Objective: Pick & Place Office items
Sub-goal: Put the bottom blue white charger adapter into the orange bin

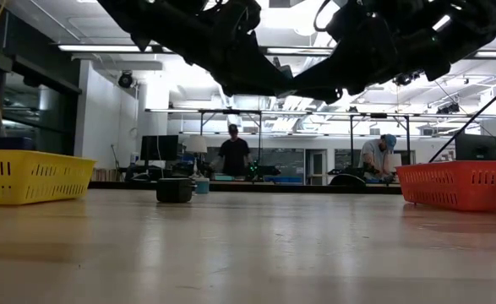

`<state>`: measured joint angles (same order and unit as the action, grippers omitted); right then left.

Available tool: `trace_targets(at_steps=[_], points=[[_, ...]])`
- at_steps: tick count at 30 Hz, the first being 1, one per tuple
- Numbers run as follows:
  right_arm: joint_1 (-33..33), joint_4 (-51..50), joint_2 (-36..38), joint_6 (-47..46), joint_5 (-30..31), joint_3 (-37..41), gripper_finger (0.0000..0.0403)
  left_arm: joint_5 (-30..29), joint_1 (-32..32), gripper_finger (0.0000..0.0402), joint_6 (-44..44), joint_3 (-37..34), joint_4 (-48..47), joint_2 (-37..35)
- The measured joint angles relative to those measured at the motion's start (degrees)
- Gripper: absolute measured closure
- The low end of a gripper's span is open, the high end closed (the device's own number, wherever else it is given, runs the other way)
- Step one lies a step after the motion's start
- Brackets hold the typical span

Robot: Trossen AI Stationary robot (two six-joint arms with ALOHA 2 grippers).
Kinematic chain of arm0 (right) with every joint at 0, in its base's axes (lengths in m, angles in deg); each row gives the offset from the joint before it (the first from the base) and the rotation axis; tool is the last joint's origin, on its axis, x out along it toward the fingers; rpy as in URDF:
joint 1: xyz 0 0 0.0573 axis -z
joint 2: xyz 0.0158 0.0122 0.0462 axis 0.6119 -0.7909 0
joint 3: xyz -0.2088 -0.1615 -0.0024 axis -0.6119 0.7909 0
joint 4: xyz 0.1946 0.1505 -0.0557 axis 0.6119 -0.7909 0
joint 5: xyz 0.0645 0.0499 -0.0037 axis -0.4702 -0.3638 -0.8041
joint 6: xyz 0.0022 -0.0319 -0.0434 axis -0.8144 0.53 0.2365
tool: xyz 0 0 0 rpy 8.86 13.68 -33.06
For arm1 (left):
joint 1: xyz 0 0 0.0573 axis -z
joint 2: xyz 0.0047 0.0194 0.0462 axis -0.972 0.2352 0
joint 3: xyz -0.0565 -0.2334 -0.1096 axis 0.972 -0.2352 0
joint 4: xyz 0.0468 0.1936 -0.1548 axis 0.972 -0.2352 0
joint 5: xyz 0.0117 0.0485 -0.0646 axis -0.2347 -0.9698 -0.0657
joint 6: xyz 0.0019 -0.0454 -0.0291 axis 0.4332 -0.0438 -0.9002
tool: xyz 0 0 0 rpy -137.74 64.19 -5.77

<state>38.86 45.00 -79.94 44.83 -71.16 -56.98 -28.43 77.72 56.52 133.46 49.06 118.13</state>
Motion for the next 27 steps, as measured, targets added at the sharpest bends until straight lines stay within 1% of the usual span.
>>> trace_targets(at_steps=[13,19,27], points=[[0.0,0.9,0.0,0.0,-0.1,-0.1,0.0224,-0.2,0.0,0.0266,-0.1,0.0,-1.2,0.0],[0.0,3.0,0.0,0.0,-0.3,-0.1,0.0224,-0.2,0.0,0.0266,-0.1,0.0,-0.2,0.0],[0.0,3.4,0.0,0.0,-0.3,-0.1,0.0224,-0.2,0.0,0.0266,0.2,0.0,1.7,0.0]])
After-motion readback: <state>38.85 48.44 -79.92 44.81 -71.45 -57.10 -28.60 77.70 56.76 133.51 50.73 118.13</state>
